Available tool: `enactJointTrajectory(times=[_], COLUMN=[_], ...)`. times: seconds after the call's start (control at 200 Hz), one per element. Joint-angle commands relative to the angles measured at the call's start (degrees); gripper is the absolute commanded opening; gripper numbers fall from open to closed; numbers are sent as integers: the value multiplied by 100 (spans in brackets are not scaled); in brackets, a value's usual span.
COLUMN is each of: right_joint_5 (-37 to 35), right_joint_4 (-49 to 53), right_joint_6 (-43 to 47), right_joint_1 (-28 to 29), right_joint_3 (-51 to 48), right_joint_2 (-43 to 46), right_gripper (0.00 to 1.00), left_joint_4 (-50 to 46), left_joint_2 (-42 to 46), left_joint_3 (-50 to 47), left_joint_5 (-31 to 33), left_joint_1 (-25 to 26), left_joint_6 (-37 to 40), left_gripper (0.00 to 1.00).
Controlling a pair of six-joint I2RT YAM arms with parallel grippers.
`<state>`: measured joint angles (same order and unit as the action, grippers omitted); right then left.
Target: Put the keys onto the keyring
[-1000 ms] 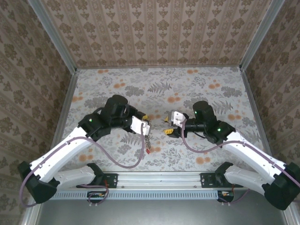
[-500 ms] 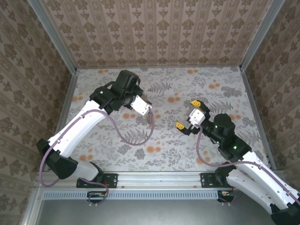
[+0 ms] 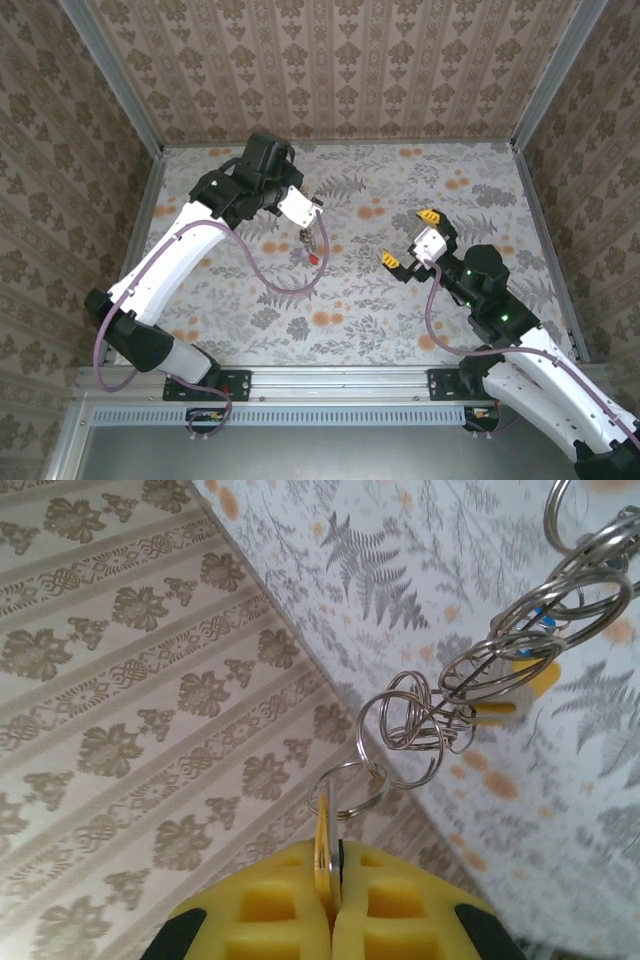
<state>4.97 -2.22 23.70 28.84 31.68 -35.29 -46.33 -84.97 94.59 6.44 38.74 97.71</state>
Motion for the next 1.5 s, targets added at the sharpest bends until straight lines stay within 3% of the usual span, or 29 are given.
enactJointTrajectory(times=[0.0,0.12,0.28,0.545,0.705,0.855,1.255,1.36,1.495], right_joint_5=[161,177,126,163,207,227,157,168,223], right_joint_4=[-265,-291,-393,-413,-355,-257,-225,-343,-474], right_joint_6=[-208,-204,-269,-330,-440,-490,-419,-450,-480], right_joint_1=[-19,-19,-29,-44,-45,-45,-93,-111,-123], right_joint_3=[-70,-65,6,120,67,6,-113,-143,-126], right_joint_2=[-4,-26,-184,-272,-225,-133,-47,-146,-295], right_gripper=[100,100,99,99,100,100,100,100,100], left_joint_4=[-260,-184,16,246,281,311,1094,1222,1162], left_joint_2=[95,33,-316,-1421,-2229,-2637,-1634,-1459,-1490], left_joint_3=[153,-52,53,909,1468,1507,-925,-1507,-1931], left_joint_5=[-1123,-1714,-1594,-1268,-735,-557,-518,-482,-278], left_joint_1=[-419,-892,-936,-1220,-1701,-1761,-1361,-1298,-862], left_joint_6=[-1130,-2094,-2991,-3458,-3821,-4047,-4675,-5189,-6159], left_gripper=[0,0,0,0,0,0,0,0,0])
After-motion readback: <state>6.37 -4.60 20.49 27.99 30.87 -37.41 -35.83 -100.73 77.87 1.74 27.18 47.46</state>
